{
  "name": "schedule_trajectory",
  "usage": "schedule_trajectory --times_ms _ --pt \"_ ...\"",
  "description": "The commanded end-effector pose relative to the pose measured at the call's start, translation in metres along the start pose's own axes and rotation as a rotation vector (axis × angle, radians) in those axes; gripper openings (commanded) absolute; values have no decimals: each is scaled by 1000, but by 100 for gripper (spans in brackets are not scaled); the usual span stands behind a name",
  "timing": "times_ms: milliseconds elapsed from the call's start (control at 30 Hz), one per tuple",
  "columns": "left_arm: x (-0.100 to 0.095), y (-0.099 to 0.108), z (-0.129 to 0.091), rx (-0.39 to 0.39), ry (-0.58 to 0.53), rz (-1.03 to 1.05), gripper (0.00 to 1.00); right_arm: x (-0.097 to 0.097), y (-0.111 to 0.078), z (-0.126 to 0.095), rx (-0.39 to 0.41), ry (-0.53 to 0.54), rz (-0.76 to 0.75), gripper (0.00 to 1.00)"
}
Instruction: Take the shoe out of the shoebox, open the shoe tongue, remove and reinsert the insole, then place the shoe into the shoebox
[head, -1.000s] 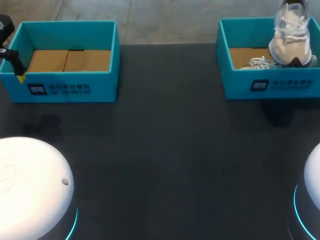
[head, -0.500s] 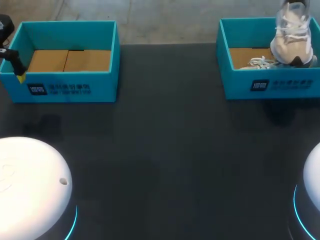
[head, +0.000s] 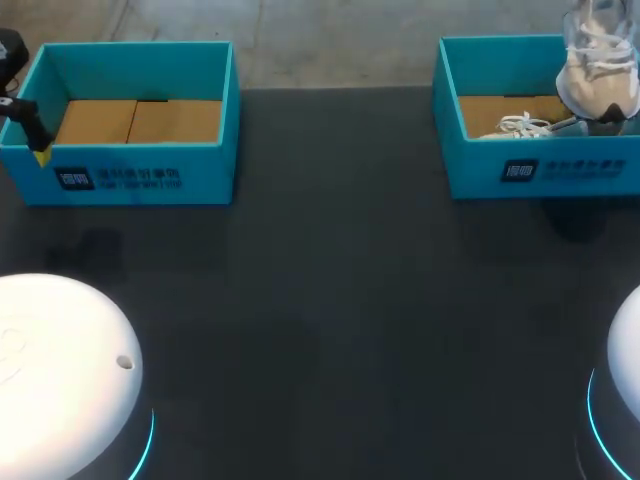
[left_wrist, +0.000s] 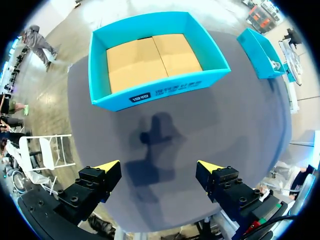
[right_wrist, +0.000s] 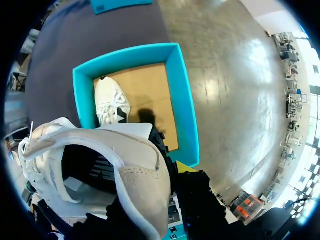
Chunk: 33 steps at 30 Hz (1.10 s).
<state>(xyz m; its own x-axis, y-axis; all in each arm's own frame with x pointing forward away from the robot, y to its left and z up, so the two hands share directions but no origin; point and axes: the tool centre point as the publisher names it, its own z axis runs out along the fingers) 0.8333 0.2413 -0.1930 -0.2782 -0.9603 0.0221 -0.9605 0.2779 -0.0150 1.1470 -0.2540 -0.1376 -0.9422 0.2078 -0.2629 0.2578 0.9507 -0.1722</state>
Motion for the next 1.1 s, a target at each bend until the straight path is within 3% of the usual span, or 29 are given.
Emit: schedule_trajectory --times_ms 33,333,600,1100 --pt "0 0 -1 -3 -2 1 100 -5 0 1 -2 5 -6 0" --pt "0 0 -1 -3 -2 1 100 -25 -3 15 25 43 19 0" --pt "0 0 -1 -3 -2 1 100 -42 -16 17 91 98 297 0" --pt "0 0 -1 -3 -2 1 100 -35 -45 9 93 152 641 0"
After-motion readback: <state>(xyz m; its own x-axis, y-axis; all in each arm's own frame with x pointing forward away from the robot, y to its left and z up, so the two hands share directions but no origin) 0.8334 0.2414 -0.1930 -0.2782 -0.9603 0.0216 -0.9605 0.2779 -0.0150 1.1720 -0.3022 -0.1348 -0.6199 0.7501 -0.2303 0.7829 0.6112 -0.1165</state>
